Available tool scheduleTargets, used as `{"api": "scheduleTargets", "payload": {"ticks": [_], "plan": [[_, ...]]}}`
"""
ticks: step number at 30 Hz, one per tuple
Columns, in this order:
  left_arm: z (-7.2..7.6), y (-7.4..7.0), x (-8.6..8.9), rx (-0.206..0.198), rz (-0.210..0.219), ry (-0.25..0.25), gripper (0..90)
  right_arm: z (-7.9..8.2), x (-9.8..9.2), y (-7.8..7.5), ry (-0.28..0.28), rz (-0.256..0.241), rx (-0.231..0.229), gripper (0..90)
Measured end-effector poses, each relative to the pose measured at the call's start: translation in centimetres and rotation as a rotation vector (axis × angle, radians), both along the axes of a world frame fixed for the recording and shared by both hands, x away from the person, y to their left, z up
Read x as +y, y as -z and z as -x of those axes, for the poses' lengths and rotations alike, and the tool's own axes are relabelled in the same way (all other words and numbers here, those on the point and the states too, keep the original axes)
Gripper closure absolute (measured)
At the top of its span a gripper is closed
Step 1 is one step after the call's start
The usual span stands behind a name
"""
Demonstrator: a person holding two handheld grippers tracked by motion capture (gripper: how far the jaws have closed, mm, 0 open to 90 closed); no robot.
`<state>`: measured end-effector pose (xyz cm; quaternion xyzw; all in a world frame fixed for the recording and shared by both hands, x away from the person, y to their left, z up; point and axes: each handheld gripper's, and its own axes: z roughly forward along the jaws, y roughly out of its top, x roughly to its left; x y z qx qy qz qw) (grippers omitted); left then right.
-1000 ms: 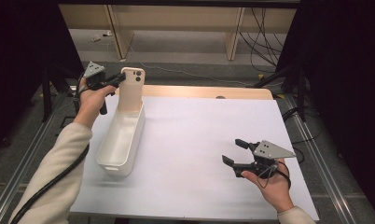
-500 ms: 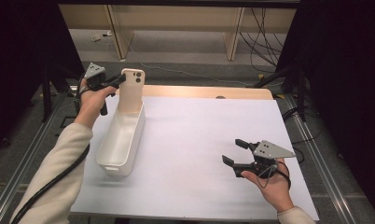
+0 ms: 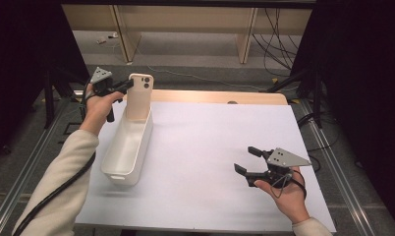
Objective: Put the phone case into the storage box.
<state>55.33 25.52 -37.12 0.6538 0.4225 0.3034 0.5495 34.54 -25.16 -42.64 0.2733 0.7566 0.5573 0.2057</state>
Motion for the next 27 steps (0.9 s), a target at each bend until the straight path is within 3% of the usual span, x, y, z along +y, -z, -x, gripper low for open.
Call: {"api": "scheduleTargets", "payload": {"ticks": [3, 4, 7, 18, 19, 27], "plan": [[-0.1, 0.1, 0.0, -0.002, 0.0, 0.002, 81.6, 0.0, 0.0, 0.0, 0.0, 0.0, 0.001, 23.0], [-0.1, 0.1, 0.1, -0.001, -0.002, 0.002, 81.6, 0.1, 0.0, 0.0, -0.001, -0.005, 0.029, 23.0], [-0.1, 0.2, 0.2, -0.001, -0.004, 0.001, 81.6, 0.0, 0.0, 0.0, 0.001, 0.0, 0.003, 23.0], [-0.3, 0.7, 0.6, -0.003, -0.02, 0.003, 81.4, 0.0, -0.1, 0.0, 0.005, 0.006, 0.001, 23.0], [0.0, 0.8, 0.3, 0.037, 0.015, -0.016, 81.4, -0.1, 0.0, 0.0, 0.001, 0.002, -0.002, 23.0], [-0.1, 1.2, 0.4, 0.045, 0.018, -0.019, 81.3, -0.1, 0.0, 0.1, 0.0, 0.004, -0.004, 23.0]]}}
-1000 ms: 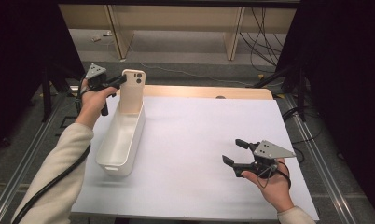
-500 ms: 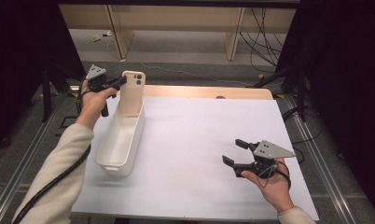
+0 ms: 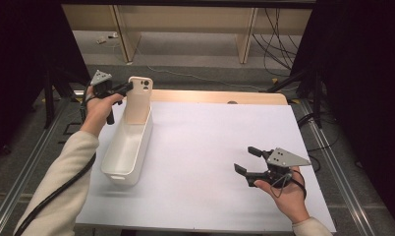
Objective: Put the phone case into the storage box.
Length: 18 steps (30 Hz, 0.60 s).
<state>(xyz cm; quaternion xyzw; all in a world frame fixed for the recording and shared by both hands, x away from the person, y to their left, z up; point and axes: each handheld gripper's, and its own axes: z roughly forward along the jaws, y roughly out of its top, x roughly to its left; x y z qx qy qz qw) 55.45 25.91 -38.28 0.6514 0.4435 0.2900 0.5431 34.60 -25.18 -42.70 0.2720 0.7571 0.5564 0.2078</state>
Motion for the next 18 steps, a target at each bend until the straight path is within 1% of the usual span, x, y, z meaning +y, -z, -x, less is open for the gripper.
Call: {"api": "scheduleTargets", "payload": {"ticks": [3, 4, 7, 8, 9, 13, 15, 18], "plan": [[-0.04, 0.16, 0.03, 0.005, 0.002, -0.002, 81.3, 0.03, 0.01, -0.01, 0.005, 0.006, 0.004, 23.0], [-0.07, 0.21, 0.05, 0.005, 0.002, -0.002, 81.3, 0.01, 0.06, 0.03, 0.01, 0.001, -0.003, 23.0], [-0.1, 0.34, 0.08, 0.01, 0.002, -0.003, 81.2, 0.01, 0.09, 0.04, 0.011, -0.001, -0.004, 23.0], [-0.1, 0.38, 0.08, 0.012, 0.003, -0.004, 81.2, 0.04, 0.1, 0.04, 0.012, -0.003, 0.001, 23.0], [-0.1, 0.42, 0.08, 0.014, 0.003, -0.004, 81.2, 0.06, 0.01, -0.02, 0.005, 0.006, 0.011, 23.0], [-0.13, 0.55, 0.11, 0.018, 0.006, -0.004, 81.2, 0.04, 0.13, 0.05, 0.012, -0.004, 0.003, 23.0], [-0.14, 0.6, 0.1, 0.019, 0.007, -0.005, 81.1, 0.17, 0.16, 0.03, 0.011, -0.004, 0.027, 23.0], [-0.18, 0.73, 0.09, 0.026, 0.002, -0.002, 81.0, 0.16, 0.17, 0.03, 0.011, -0.005, 0.028, 23.0]]}}
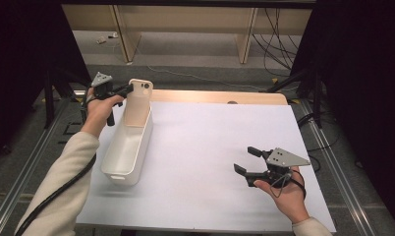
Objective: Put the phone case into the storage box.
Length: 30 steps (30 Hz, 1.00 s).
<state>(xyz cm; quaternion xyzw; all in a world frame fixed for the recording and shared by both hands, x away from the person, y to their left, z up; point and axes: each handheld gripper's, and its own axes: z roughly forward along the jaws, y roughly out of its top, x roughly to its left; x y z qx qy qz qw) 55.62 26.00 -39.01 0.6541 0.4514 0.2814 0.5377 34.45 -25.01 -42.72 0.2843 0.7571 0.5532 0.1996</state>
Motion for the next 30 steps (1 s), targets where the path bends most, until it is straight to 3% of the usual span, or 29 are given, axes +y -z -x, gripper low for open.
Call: {"api": "scheduleTargets", "payload": {"ticks": [4, 5, 20, 30], "plan": [[-0.1, 0.3, 0.0, 0.009, -0.004, 0.0, 80.7, 0.0, 0.0, 0.0, -0.002, -0.002, 0.003, 23.0], [-0.1, 0.3, 0.0, 0.01, -0.002, -0.001, 80.7, -0.1, 0.0, 0.0, -0.002, -0.001, -0.017, 23.0], [-0.1, 0.9, -0.1, 0.051, -0.024, -0.006, 79.2, 0.0, 0.0, 0.0, -0.002, 0.0, -0.002, 23.1], [-0.2, 1.1, -0.1, 0.08, -0.06, -0.013, 77.1, 0.0, 0.0, -0.1, -0.01, 0.007, -0.001, 23.1]]}}
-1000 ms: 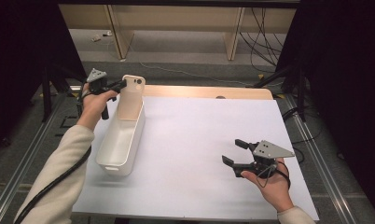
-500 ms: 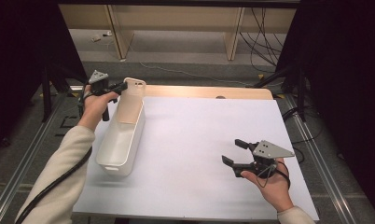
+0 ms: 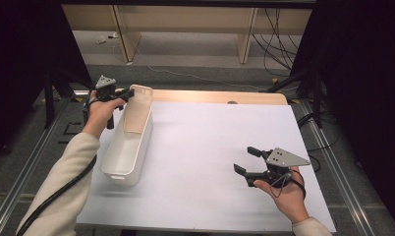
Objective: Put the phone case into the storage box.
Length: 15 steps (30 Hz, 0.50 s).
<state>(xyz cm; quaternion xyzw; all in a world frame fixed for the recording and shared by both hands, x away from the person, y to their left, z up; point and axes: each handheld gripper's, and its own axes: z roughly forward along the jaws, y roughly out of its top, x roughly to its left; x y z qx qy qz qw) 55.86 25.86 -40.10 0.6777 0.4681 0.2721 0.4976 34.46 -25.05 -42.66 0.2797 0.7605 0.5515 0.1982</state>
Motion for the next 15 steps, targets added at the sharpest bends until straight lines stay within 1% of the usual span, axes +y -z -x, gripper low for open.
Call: {"api": "scheduleTargets", "payload": {"ticks": [1, 3, 4, 5, 7, 8, 9, 10, 11, 12, 14, 15], "plan": [[-0.01, 0.02, -0.01, 0.002, -0.006, -0.003, 76.8, -0.06, -0.02, 0.0, 0.0, 0.001, -0.012, 23.1], [-0.01, 0.07, -0.02, 0.004, -0.014, -0.004, 76.3, -0.06, -0.03, 0.01, 0.0, 0.002, -0.013, 23.0], [-0.01, 0.1, -0.03, 0.004, -0.018, -0.007, 76.1, -0.02, -0.02, 0.0, 0.0, 0.0, -0.004, 23.1], [-0.01, 0.13, -0.04, 0.006, -0.02, -0.01, 75.9, -0.11, 0.04, 0.07, 0.007, -0.006, -0.025, 23.1], [-0.03, 0.19, 0.01, 0.013, -0.033, -0.012, 75.6, -0.12, 0.03, 0.05, 0.006, -0.005, -0.025, 23.1], [-0.05, 0.26, -0.02, 0.02, -0.035, -0.009, 75.1, -0.03, 0.05, 0.05, 0.007, -0.007, -0.008, 23.1], [-0.08, 0.32, -0.01, 0.018, -0.038, -0.01, 74.7, 0.01, 0.06, 0.04, 0.006, -0.006, 0.0, 23.0], [-0.09, 0.34, 0.0, 0.017, -0.037, -0.011, 74.7, -0.08, 0.04, 0.06, 0.006, -0.004, -0.018, 23.0], [-0.1, 0.35, -0.02, 0.016, -0.037, -0.011, 74.8, -0.12, 0.03, 0.06, 0.006, -0.004, -0.024, 23.0], [-0.1, 0.34, -0.03, 0.016, -0.039, -0.012, 74.8, -0.12, 0.03, 0.06, 0.005, -0.004, -0.024, 23.0], [-0.11, 0.32, -0.06, 0.018, -0.042, -0.015, 74.7, 0.02, -0.01, -0.01, 0.002, 0.0, 0.005, 23.1], [-0.1, 0.31, -0.07, 0.019, -0.045, -0.016, 74.5, -0.12, 0.03, 0.08, 0.007, -0.006, -0.022, 23.0]]}}
